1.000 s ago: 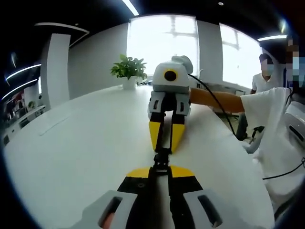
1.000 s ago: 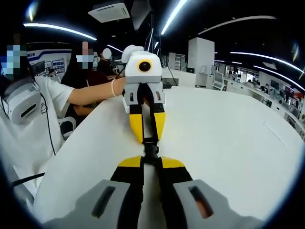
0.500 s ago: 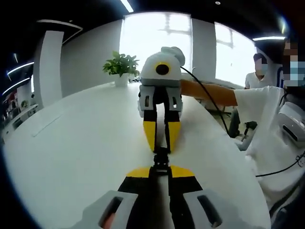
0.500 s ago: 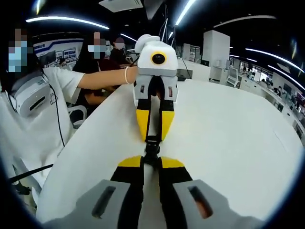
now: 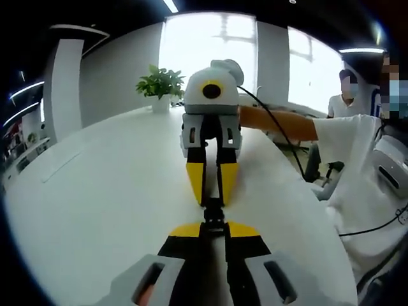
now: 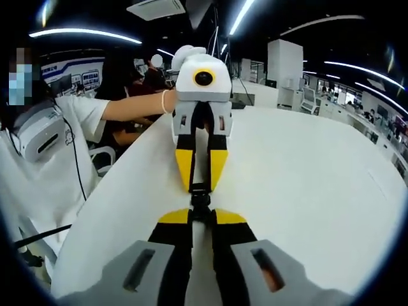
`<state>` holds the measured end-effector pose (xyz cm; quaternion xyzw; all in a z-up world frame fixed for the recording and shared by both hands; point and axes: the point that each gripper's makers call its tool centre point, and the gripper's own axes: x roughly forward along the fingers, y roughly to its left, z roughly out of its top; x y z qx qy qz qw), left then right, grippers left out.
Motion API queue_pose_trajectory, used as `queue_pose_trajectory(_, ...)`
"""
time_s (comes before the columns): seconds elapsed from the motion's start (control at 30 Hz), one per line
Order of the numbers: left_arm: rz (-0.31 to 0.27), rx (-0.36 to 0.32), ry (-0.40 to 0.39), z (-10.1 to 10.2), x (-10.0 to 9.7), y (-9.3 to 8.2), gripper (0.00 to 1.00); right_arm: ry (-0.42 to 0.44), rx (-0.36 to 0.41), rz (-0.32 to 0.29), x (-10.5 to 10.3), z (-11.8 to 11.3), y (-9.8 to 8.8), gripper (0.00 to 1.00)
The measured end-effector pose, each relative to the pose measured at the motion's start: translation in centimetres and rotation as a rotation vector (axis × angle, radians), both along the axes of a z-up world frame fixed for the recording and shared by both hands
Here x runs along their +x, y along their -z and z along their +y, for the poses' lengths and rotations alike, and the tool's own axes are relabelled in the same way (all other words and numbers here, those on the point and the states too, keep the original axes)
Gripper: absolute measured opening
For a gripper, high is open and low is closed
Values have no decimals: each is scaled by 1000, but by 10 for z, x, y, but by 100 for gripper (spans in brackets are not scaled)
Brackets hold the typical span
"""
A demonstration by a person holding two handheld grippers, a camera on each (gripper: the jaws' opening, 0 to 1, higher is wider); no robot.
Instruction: Snap the two parts of the plastic buckle together until the buckle closes and remains connected.
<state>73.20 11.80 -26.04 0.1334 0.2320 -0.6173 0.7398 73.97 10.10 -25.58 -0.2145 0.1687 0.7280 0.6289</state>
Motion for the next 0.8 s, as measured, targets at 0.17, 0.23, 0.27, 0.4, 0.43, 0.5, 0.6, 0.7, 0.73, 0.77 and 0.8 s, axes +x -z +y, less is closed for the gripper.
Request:
queue_pose_trajectory(0.17,4,5,0,0,-1,0,9,0,-8,-2,-1,2,0,9)
queue_pose_trajectory(0.23,3,8,0,0,-1,0,9,5,-13,-7,-1,2,0,9)
queue_pose_trajectory(0.27,3,10,-1,0,-1,0,9,8,-18,-10,-1,3,0,9)
queue_pose_trajectory(0.4,-1,19,-11,-1,-1,0,9,33,-24,-11,-3,6,1,9)
queue_pose_trajectory(0.43,-1,2,-23,-4,1,-1,9,31,-25,-2,-6,9,3,9)
queue_pose_trajectory(0.5,3,15,-26,0,-2,-1,9,43,-27,-22,-3,8,2,9)
queue_pose_trajectory(0.6,-2,-6,-19,-2,-18,6,9,42,-25,-25,-6,6,2,9)
queue_pose_trajectory(0.7,4,-8,-12,-7,-23,6,10,49,-28,-31,-5,7,2,10)
queue_pose_trajectory(0.73,21,-11,-5,-7,-22,5,11,50,-26,-33,-4,7,2,10)
queue_pose_trajectory(0.77,15,-14,-5,-8,-23,6,11,47,-14,-44,-5,7,2,10)
queue_pose_trajectory(0.8,17,-31,-6,-6,-19,5,11,50,-2,-51,-4,7,2,10)
